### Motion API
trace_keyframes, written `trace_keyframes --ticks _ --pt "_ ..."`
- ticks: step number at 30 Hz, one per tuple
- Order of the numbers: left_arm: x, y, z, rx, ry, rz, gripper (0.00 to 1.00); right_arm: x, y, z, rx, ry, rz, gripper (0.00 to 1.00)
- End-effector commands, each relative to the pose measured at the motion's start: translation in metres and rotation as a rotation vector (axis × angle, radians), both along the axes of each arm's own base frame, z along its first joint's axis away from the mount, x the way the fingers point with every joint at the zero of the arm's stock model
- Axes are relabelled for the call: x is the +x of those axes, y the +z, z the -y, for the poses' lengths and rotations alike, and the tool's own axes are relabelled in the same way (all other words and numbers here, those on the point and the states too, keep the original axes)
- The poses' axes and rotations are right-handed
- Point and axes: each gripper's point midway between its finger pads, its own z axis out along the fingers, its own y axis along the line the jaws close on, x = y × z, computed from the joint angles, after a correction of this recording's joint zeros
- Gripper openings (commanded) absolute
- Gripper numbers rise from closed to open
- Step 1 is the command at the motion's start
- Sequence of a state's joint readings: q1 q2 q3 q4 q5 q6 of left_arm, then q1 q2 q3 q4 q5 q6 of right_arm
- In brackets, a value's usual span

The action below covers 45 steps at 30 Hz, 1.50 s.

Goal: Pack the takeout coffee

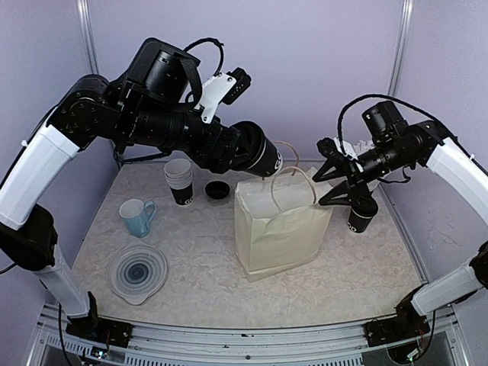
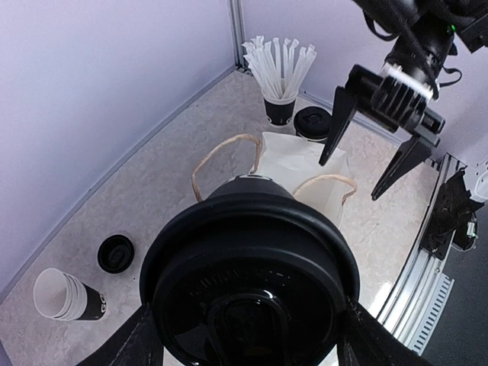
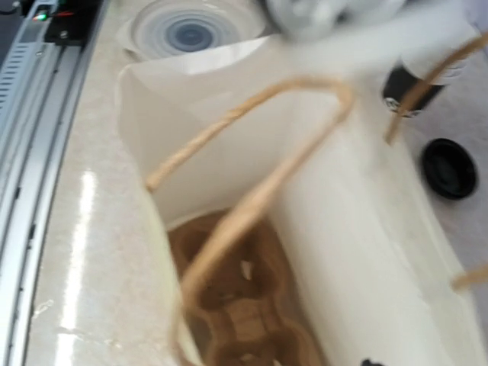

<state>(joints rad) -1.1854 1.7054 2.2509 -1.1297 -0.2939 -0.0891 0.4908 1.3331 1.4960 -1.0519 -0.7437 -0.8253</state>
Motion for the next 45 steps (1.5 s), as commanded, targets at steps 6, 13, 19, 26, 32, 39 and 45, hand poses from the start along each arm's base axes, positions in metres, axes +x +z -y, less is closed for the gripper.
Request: trace_keyframes --ticks 6,13,19,26,32,39,45 --pt "0.007 0.011 -0.01 -0.026 0.055 0.028 0.59 -0.016 -0.01 -0.036 -0.026 0.095 -0.069 0.63" --pt "0.01 -0.032 0.02 0.066 0.001 -0.038 0.59 -0.073 0.002 -0.043 -0.016 0.294 -0.001 0.55" --pt "-0.001 -0.07 0.055 0.117 -0.104 -0.111 0.59 -0.088 -0.007 -0.034 -0.041 0.317 -0.005 0.55" --pt "0.012 -0.122 0.07 0.22 -0.074 -0.169 0.59 -0.097 0.021 -0.025 -0.038 0.341 0.07 0.64" --pt "0.012 -0.147 0.067 0.269 -0.058 -0.223 0.59 -0.067 0.081 -0.002 0.122 0.251 0.178 0.65" --pt "-0.014 -0.165 0.06 0.35 -0.078 -0.23 0.59 0.03 0.111 0.025 0.267 -0.031 0.209 0.66" --pt "-0.052 -0.174 0.045 0.449 -0.069 -0.201 0.59 0.072 0.094 0.034 0.262 -0.186 0.268 0.67"
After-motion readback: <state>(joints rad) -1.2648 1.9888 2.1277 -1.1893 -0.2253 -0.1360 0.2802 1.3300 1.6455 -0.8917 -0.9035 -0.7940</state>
